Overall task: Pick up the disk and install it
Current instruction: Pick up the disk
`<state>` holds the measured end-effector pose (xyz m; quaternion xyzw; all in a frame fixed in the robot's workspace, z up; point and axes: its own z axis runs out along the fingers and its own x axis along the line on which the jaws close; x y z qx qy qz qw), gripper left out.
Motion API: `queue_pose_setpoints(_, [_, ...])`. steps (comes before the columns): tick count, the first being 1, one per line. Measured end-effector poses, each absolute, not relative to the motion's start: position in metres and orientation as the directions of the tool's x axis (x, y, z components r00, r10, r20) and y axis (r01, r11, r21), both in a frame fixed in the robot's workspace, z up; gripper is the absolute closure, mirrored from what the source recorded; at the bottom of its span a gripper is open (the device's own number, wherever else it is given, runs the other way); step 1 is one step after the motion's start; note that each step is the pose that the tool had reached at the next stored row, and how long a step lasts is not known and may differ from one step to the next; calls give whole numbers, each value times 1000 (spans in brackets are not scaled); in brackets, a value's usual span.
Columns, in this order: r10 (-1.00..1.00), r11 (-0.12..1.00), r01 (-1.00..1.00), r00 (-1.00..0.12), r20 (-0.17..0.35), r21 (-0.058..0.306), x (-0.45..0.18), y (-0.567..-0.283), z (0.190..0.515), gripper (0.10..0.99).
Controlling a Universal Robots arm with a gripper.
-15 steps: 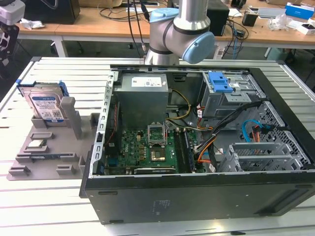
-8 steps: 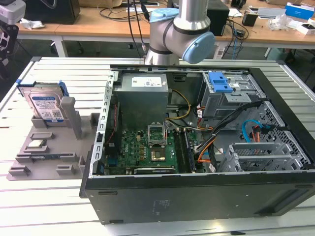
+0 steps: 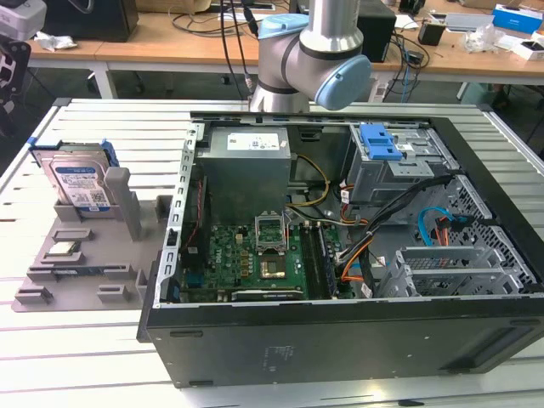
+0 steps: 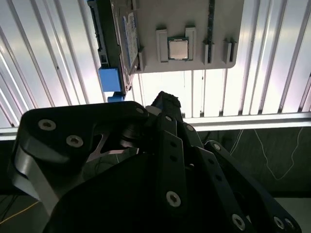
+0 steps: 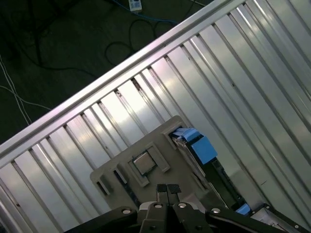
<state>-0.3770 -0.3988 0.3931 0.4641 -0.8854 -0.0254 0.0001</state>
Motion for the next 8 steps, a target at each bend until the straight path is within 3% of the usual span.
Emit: queue_pose_setpoints(8, [-854,519,-854,-520,-23,45,-377,-399,393,980])
